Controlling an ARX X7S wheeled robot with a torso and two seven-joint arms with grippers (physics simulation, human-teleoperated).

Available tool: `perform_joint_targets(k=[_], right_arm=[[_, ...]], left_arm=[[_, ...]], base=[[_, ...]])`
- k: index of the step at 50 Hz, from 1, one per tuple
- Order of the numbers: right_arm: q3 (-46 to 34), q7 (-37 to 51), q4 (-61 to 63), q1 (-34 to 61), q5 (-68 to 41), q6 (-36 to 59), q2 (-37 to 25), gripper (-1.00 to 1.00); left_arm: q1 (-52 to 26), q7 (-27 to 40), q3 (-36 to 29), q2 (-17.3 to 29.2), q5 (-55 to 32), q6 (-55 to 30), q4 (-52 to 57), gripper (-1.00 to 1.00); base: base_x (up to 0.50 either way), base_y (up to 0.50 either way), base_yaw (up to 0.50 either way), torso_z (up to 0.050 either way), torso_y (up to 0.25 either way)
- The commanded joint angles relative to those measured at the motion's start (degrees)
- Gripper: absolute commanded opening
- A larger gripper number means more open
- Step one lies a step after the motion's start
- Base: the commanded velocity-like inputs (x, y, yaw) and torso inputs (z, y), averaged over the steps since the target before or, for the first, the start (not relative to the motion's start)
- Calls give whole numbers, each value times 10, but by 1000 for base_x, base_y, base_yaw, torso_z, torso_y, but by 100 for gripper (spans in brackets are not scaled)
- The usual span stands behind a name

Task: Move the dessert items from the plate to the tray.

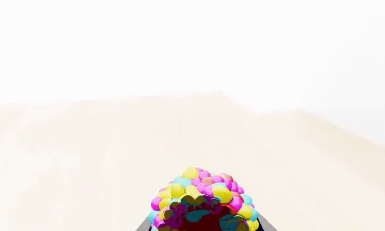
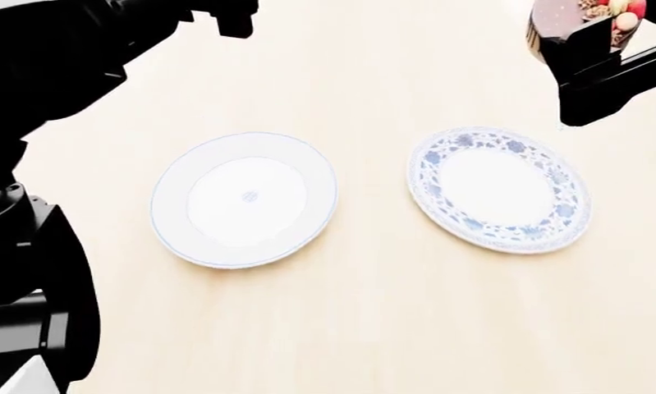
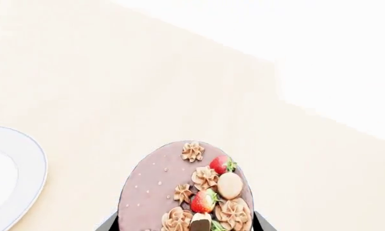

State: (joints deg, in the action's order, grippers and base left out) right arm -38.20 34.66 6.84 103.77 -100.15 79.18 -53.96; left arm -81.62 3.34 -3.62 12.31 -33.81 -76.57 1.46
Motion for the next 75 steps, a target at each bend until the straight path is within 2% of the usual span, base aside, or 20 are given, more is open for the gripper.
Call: perform_joint_targets(k=[1,13,41,75], right_arm=[[6,1,7,8,11,1,1,-100],[4,6,12,12,12,-2,-4,-100],[-19,59,-3,35,-31,4,2,-100],[-39,68,-7,52,-40,7,5,-100]], left_arm=[[-1,1,14,-4,-11,-8,1,-100],[1,7,17,-5,-15,-2,0,-100],[-1,15,23,-1,-33,-10,7,-100],[3,21,20,5,-47,-1,3,-100]], base=[[0,0,0,0,250],[2,16,0,0,59],[-26,500,0,0,0],[-341,461,0,0,0]])
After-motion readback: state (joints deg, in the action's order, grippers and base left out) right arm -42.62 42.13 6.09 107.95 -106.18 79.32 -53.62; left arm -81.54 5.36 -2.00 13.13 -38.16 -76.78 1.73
